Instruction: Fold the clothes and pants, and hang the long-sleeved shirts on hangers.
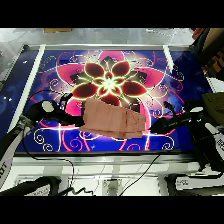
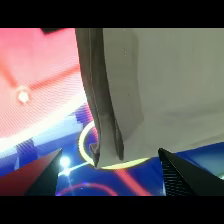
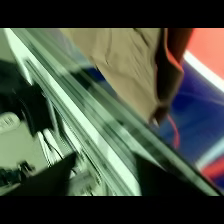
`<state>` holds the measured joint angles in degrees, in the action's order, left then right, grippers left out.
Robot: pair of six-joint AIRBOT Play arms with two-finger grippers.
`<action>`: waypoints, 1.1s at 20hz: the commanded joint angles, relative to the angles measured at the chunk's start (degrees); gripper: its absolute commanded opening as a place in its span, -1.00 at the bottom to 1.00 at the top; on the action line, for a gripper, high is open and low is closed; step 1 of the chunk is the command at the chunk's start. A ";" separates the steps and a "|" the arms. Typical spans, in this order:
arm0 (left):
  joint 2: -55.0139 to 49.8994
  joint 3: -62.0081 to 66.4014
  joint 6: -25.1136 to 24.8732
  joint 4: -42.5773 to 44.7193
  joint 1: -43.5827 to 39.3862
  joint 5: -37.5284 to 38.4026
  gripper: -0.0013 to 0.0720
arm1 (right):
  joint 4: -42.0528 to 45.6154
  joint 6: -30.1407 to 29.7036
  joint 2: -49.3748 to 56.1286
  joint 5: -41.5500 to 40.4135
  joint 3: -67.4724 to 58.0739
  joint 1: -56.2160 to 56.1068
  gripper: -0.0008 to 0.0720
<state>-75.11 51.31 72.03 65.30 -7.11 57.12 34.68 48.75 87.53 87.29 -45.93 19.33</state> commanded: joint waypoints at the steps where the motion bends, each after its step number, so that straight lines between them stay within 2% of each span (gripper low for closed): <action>1: -0.02 -0.02 0.00 0.26 0.02 -1.18 0.92 | -8.17 0.70 -0.02 -15.52 4.37 -0.46 0.65; 4: -0.02 -0.02 0.00 0.26 0.00 -1.18 0.91 | -8.02 6.47 -0.02 -28.22 4.37 -4.22 0.90; 6: -0.02 -0.02 0.00 0.26 0.00 -1.20 0.91 | -7.39 10.88 0.02 -33.05 4.39 -6.88 0.90; 8: -0.02 -0.02 0.00 0.26 0.00 -1.20 0.92 | -6.62 12.35 0.04 -35.95 4.39 -9.66 0.89; 9: -0.02 -0.02 0.00 0.26 0.02 -1.20 0.91 | -6.64 12.33 0.04 -35.80 4.37 -10.99 0.77; 10: -0.02 -0.02 0.00 0.26 0.00 -1.22 0.92 | -6.51 12.28 0.04 -35.43 4.39 -12.61 0.54; 16: -0.02 -0.02 0.00 0.26 0.00 -1.20 0.91 | -6.36 11.74 0.04 -37.86 4.37 -22.60 0.50; 17: -0.02 -0.02 0.00 0.26 0.00 -1.22 0.92 | -6.36 11.34 0.02 -38.66 4.37 -23.67 0.31; 18: -0.02 -0.02 0.00 0.26 0.00 -1.25 0.92 | -6.36 10.38 0.02 -39.17 4.13 -24.44 -0.18; 19: -0.02 -0.02 0.00 0.26 0.00 -1.60 0.92 | -6.36 9.57 0.02 -39.04 3.41 -24.74 -0.83; 20: -0.02 -0.02 -0.02 0.26 0.00 -2.67 0.91 | -6.43 9.31 -0.02 -38.34 2.10 -24.72 -0.93; 22: 0.07 0.15 -0.02 0.28 0.07 -4.33 0.92 | -6.32 8.13 -1.40 -35.80 -1.77 -24.72 -0.93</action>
<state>-75.11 51.31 72.05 65.58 -7.11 54.70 30.09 58.63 87.29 49.19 -44.14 -4.38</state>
